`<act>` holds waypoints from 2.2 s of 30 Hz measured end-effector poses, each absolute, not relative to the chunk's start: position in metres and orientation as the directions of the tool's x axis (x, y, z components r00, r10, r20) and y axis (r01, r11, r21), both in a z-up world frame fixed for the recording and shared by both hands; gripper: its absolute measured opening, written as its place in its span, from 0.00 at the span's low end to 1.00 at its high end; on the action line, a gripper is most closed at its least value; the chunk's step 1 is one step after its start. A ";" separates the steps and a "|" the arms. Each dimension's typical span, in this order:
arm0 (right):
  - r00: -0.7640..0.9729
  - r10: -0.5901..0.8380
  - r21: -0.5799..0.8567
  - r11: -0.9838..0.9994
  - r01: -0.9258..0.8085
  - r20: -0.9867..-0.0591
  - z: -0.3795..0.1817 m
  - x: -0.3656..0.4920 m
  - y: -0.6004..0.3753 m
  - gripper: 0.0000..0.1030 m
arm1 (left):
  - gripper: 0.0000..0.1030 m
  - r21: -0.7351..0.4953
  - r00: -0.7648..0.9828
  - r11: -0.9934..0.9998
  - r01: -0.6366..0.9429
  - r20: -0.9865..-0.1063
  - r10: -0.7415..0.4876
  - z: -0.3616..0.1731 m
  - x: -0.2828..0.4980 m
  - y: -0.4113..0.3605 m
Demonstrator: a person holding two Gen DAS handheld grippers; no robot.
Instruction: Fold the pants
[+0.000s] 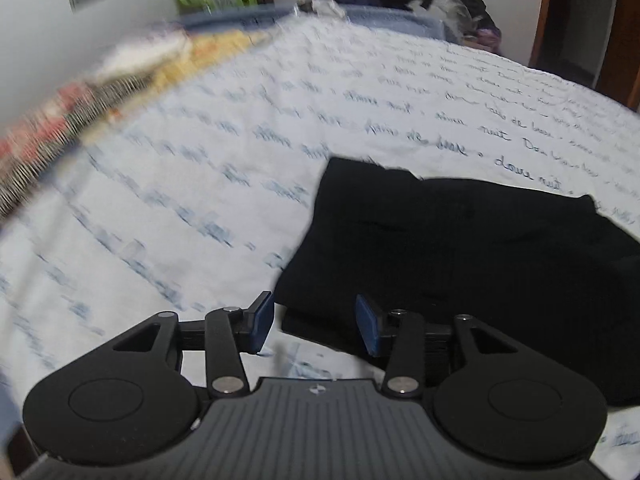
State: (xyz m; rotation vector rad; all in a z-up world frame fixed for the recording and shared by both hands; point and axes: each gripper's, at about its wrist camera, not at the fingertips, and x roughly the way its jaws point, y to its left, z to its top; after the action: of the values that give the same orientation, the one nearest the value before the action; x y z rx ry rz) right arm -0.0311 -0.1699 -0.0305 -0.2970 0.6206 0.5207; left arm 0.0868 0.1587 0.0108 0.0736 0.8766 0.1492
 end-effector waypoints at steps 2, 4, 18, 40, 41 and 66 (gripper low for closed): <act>0.714 0.359 -0.014 0.889 -0.458 -0.602 -0.031 -0.030 -0.201 0.50 | 0.46 0.129 0.651 0.989 -0.074 -0.745 0.146 0.020 0.082 0.147; 0.692 0.338 0.074 0.921 -0.382 -0.638 -0.042 -0.027 -0.226 0.63 | 0.47 0.104 0.660 0.994 -0.016 -0.746 0.089 0.025 0.079 0.130; 0.860 -0.039 0.472 0.822 0.317 -0.509 -0.035 -0.077 -0.449 0.73 | 0.56 -0.005 0.505 0.737 0.676 -0.724 -0.469 0.006 0.033 -0.087; 0.767 0.148 0.517 0.814 0.264 -0.624 -0.038 0.084 -0.490 0.75 | 0.59 -0.017 0.396 0.603 0.797 -0.740 -0.544 -0.032 0.031 -0.164; 0.754 0.146 0.512 0.813 0.278 -0.641 -0.042 0.090 -0.491 0.75 | 0.59 -0.021 0.397 0.606 0.795 -0.738 -0.546 -0.031 0.032 -0.165; 0.874 0.165 0.792 0.523 0.315 -0.457 -0.076 0.008 -0.539 0.83 | 0.58 -0.179 0.394 0.721 0.670 -0.736 -0.550 -0.030 0.059 -0.162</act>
State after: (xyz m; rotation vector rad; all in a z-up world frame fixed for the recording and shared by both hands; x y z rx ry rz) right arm 0.0075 -0.5395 -0.0755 1.0297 0.5228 -0.0947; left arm 0.0587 -0.1619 -0.0301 0.1554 0.8701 -0.7772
